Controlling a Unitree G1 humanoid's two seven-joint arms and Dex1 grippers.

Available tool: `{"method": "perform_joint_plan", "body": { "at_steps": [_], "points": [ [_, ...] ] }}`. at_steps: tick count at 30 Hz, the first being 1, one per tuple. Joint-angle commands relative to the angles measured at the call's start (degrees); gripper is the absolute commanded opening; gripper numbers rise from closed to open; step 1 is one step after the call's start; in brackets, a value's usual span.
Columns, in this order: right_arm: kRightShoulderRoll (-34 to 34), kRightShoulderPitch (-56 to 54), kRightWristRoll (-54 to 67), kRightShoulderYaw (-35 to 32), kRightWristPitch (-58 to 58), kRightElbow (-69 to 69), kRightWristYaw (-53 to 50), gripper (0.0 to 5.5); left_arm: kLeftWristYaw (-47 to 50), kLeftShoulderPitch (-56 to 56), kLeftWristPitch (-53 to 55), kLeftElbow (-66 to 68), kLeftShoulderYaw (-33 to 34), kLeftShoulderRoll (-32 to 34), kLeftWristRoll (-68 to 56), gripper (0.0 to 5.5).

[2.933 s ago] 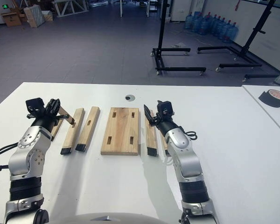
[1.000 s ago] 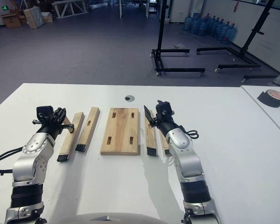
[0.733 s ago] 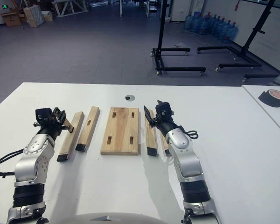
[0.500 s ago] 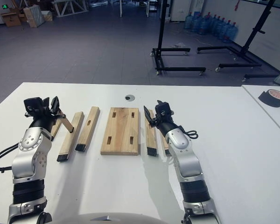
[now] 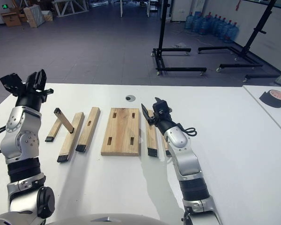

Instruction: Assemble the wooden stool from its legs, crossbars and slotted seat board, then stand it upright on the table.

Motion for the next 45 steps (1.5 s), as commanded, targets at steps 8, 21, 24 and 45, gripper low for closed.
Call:
{"method": "perform_joint_plan", "body": {
  "at_steps": [8, 21, 24, 45],
  "points": [
    [-1.5, -1.0, 0.5, -1.7, 0.6, 0.7, 1.5, 3.23, -7.2, 9.5, -5.2, 12.2, -3.1, -2.9, 0.4, 1.47],
    [0.1, 1.1, 0.1, 0.1, -0.2, -0.2, 1.6, 3.23, -1.9, 5.2, -1.1, -11.9, -4.0, 0.4, 0.8, 1.47],
    [0.2, 2.2, 0.1, -0.5, -0.1, -1.3, 1.1, 3.23, -4.0, 8.1, 4.0, -19.2, -4.9, 2.1, -2.7, 1.47],
    [-0.5, 4.8, -0.7, -0.4, 0.8, -3.3, 0.0, 3.23, 3.5, 35.1, 19.1, -23.9, -9.6, -2.9, -0.8, 3.73]
  ]
}}
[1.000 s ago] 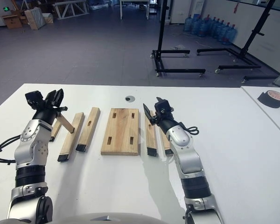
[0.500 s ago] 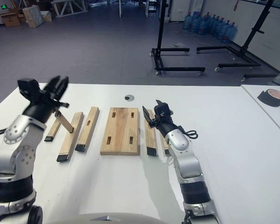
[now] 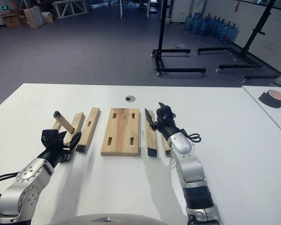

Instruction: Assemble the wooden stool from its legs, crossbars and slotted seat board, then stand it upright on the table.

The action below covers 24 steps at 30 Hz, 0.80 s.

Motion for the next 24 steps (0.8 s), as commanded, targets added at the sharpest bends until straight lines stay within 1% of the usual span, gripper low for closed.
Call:
{"method": "perform_joint_plan", "body": {
  "at_steps": [1, 5, 10, 18, 24],
  "points": [
    [0.3, -0.1, -0.6, 0.6, 0.8, -0.2, -0.3, 3.23, 4.1, -2.5, 5.7, 2.5, 2.4, -2.1, -0.2, 3.73],
    [0.5, -0.5, -0.7, 1.0, 0.9, 0.1, -0.4, 3.23, 5.4, -5.1, 7.8, 5.5, 3.6, -1.8, 0.9, 3.73],
    [1.1, -0.6, -1.0, 1.3, 1.0, 0.2, -0.6, 3.23, 5.7, -7.4, 10.0, 8.8, 3.5, -2.3, 1.4, 3.73],
    [2.1, -1.2, -0.9, 1.6, 1.5, 0.7, -0.8, 3.23, 3.4, -9.3, 9.5, 14.8, 2.7, 0.2, 4.1, 3.73],
    [2.1, -1.4, -0.8, 1.3, 2.0, 0.4, -0.7, 3.23, 1.2, -8.4, 8.3, 16.2, 1.4, 0.6, 6.1, 2.74]
  ]
}}
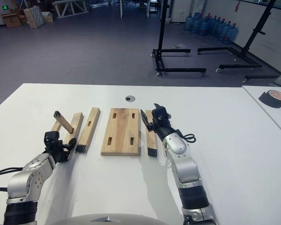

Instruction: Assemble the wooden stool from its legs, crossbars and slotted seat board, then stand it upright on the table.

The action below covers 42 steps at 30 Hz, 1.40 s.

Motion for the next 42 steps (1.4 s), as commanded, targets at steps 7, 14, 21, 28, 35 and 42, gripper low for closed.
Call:
{"method": "perform_joint_plan", "body": {
  "at_steps": [7, 14, 21, 28, 35, 42],
  "points": [
    [0.4, -1.0, 0.1, -0.1, 1.2, 0.0, -0.2, 3.23, -2.3, 1.2, -0.3, 2.4, -1.7, 0.8, 2.9, 2.01],
    [0.3, -1.5, 0.2, -0.7, 0.9, 0.3, -0.2, 3.23, -4.8, -1.3, -11.5, -2.2, 1.5, -1.4, 0.5, 2.01],
    [3.7, -8.9, 45.5, -17.1, 19.9, -6.2, 5.5, 3.23, -24.5, -2.5, -14.6, -13.7, 1.4, 1.9, -17.2, 2.01],
    [-0.5, -7.6, 90.7, -17.6, 32.1, -9.7, 6.3, 3.23, -39.8, 0.3, -6.3, -23.2, -0.6, 5.7, -39.8, 2.01],
    [-1.6, -7.9, 98.1, -13.2, 34.1, -10.6, 5.2, 3.23, -40.3, 2.9, 1.5, -22.7, -1.3, 7.8, -60.8, 2.01],
    [-6.9, -5.1, 99.5, -12.4, 35.3, -12.3, 7.3, 3.23, -39.7, 2.9, 0.9, -20.2, -2.6, 10.2, -57.9, 2.01]
  ]
}}
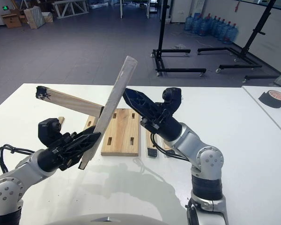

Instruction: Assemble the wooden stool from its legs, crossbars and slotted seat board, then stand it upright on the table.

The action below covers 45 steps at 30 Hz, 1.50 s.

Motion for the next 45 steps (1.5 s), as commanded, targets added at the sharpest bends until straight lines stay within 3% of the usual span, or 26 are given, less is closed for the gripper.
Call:
{"method": "perform_joint_plan", "body": {
  "at_steps": [1, 8, 13, 19, 29, 32, 40, 45],
  "points": [
    [-3.0, 1.6, -0.9, 0.5, 1.1, -1.3, 1.4, 3.23, -0.4, 0.1, -0.5, 0.8, -0.8, 1.9, 2.7, 2.01],
    [-5.2, 0.5, -11.2, 4.1, 0.9, -1.9, 4.3, 3.23, -3.3, 0.7, -0.4, 0.4, -2.1, 3.4, 4.1, 2.01],
    [-6.0, -0.5, -11.4, 3.9, 1.2, -1.5, 5.9, 3.23, -4.0, 0.8, -0.8, 0.6, -3.0, 3.9, 5.5, 2.01],
    [-8.4, -0.8, -9.4, 3.0, 2.4, -0.5, 8.1, 2.11, -5.7, 0.9, -2.0, 1.0, -3.5, 3.9, 8.0, 2.01],
    [-9.5, -2.0, -12.0, 2.4, 1.0, -1.0, 10.7, 2.05, -2.1, -1.2, -3.0, 4.8, -3.7, 2.3, 11.5, 2.01],
    [-8.9, -2.4, -13.3, 0.6, -1.2, -0.2, 10.0, 2.05, -1.5, -2.1, -3.8, 6.4, -2.7, 2.3, 12.8, 2.71],
    [-11.9, -3.5, -18.1, -6.3, -5.4, 3.6, 11.7, 2.04, -1.2, -4.2, -5.8, 10.1, -2.2, 4.5, 18.9, 3.82],
    [-16.5, -4.7, -23.2, -12.0, -7.9, 7.7, 14.6, 2.04, -0.6, -6.7, -9.0, 14.3, -6.1, 5.5, 30.0, 3.82]
  ]
}}
